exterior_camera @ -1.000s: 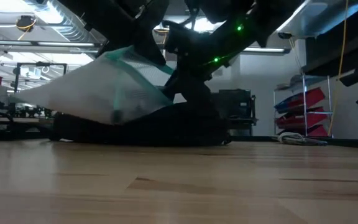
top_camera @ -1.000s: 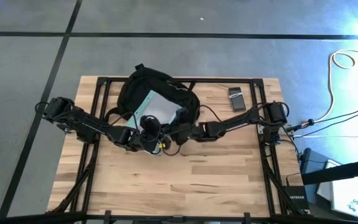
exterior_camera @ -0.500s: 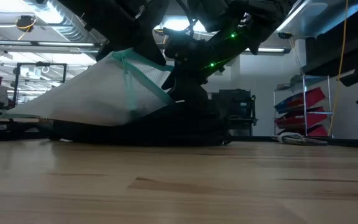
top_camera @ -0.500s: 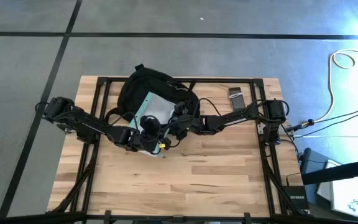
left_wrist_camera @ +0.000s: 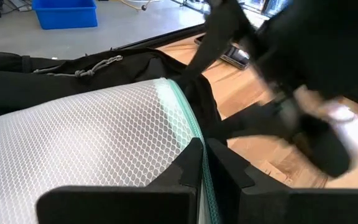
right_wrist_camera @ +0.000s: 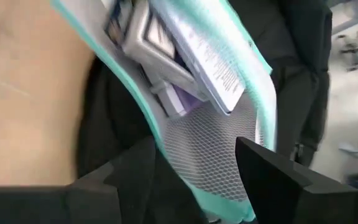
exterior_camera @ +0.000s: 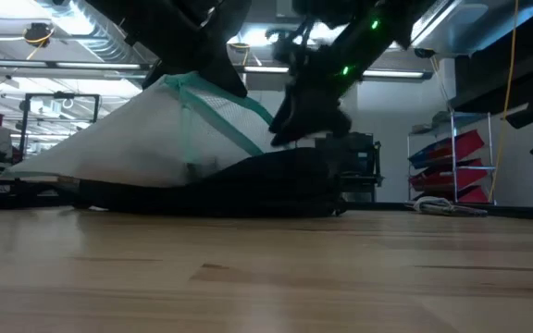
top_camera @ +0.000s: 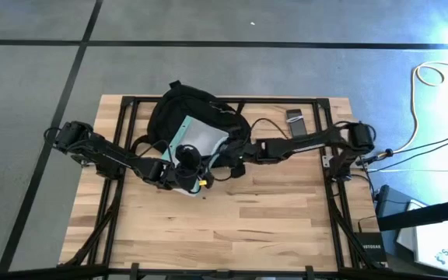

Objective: Unpack backpack
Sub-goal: Close the blue zip bag

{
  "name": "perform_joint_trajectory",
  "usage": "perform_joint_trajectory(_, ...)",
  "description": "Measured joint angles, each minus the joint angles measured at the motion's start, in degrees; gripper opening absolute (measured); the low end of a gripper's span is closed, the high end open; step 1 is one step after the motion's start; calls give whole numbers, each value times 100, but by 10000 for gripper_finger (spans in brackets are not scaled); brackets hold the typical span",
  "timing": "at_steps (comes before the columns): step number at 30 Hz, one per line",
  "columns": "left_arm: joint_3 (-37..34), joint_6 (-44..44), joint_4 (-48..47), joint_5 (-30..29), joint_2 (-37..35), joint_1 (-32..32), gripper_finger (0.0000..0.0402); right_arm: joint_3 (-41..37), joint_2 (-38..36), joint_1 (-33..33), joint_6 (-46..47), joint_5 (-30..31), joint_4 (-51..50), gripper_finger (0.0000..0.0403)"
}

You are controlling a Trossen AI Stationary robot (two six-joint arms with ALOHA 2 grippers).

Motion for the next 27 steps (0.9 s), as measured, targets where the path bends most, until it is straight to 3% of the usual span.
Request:
perform_joint_trajectory(3,0,73,-26,69,0,0,6,0,-347,51,621,-715,-320,207)
perform_joint_trajectory(7,0,188,44,236,0,0,6,0,-511,238,1966,-2568,-291,207)
perform_joint_trajectory(9,0,67,39,209,0,37,6,-12,-371,477,2766,-2867,29,207)
perform_joint_trajectory(12,4,12,42,208,0,88,6,-62,-21,884,4089,-2375,364,207)
perform_joint_trajectory(14,7,-2,42,208,0,96,6,-63,258,1077,4413,-2042,649,207)
perform_joint_trajectory(23,7,-105,36,223,0,96,6,-55,1207,1487,4445,-884,2720,207)
perform_joint_trajectory(27,4,-124,31,216,0,96,6,-70,1563,1475,4424,-756,3072,207)
